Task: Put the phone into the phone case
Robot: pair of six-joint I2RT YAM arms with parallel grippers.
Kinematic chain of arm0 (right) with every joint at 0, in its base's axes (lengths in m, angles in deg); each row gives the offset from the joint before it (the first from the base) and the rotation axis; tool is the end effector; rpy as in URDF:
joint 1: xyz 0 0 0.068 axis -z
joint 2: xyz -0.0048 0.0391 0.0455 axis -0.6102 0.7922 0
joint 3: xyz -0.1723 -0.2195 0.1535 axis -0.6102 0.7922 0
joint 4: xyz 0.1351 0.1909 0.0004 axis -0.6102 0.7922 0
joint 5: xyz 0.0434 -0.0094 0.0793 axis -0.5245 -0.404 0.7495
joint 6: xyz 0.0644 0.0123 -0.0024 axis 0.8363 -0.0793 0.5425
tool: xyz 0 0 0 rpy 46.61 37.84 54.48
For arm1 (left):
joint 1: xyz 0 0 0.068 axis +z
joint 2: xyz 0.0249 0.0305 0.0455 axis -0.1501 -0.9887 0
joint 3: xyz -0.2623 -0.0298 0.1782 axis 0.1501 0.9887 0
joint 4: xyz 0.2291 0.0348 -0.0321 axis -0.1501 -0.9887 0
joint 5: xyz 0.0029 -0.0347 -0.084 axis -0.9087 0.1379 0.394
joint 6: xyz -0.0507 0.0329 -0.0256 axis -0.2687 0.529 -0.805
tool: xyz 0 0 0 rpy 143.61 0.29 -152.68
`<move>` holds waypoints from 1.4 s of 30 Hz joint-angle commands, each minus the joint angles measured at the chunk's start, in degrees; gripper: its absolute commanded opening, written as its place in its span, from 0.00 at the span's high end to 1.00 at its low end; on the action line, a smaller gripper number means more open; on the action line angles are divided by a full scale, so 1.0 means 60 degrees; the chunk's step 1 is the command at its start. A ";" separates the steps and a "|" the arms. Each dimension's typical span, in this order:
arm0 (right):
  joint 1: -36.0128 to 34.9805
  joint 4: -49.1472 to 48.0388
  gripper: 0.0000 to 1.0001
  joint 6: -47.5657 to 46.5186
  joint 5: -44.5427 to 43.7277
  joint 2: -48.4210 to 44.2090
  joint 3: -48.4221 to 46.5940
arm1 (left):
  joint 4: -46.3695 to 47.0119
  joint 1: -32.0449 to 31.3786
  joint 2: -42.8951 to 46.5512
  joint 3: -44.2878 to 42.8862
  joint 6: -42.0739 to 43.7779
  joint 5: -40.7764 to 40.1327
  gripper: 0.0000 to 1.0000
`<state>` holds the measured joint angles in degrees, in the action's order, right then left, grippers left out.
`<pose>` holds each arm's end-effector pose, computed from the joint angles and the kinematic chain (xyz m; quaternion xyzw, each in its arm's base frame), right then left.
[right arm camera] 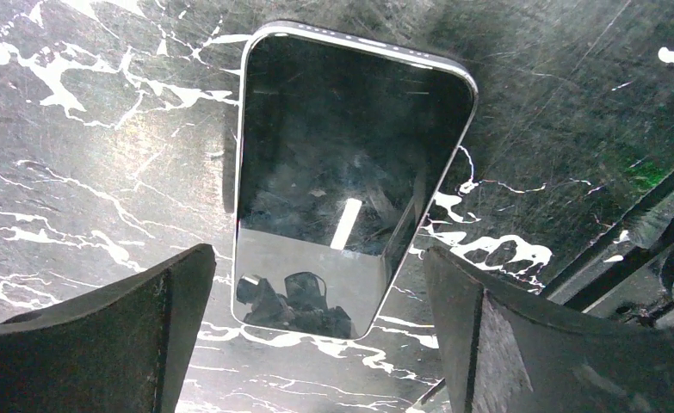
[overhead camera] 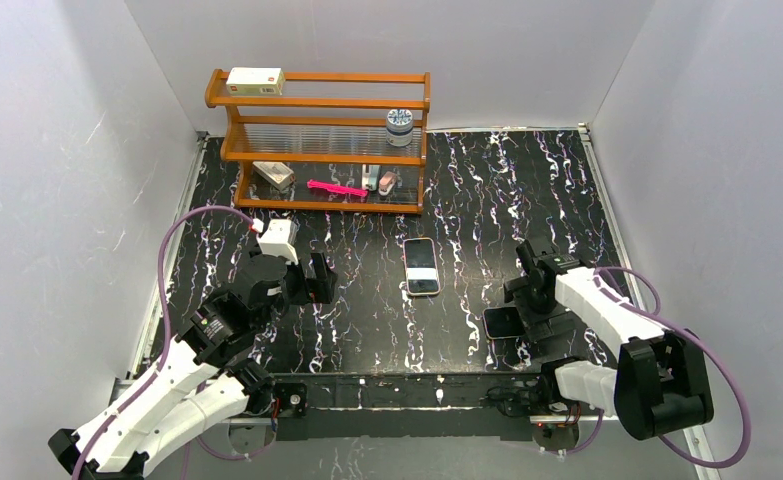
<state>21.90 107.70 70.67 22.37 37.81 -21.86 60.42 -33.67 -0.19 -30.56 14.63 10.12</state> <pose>0.1304 0.0250 0.2164 0.5834 0.8019 -0.0156 0.1277 0.0752 -0.0460 0.3299 0.0161 0.8248 -0.2029 0.5276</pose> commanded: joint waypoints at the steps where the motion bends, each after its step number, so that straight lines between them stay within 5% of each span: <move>1: 0.0083 0.0057 0.01 0.0521 -0.0386 -0.0254 0.0184 | -0.0111 0.0036 0.0007 -0.0006 0.0042 -0.0277 0.02; 18: 0.0171 -0.0531 0.06 0.0954 -0.0060 0.0050 0.0924 | -0.0332 0.0041 -0.0411 -0.0019 -0.0592 -0.0741 0.02; 29: 0.0212 -0.1199 0.26 0.0126 -0.0469 -0.0520 0.0778 | -0.1470 0.0260 -0.2488 -0.0805 -0.2563 -0.2458 0.02; 42: 0.0201 -0.1718 0.33 -0.1469 -0.0003 0.0651 0.0417 | -0.1072 0.4074 -0.4783 -0.0944 -0.2115 0.0043 0.05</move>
<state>22.95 102.14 65.47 23.31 38.14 -19.44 53.14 -14.55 -26.83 -35.85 1.61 5.27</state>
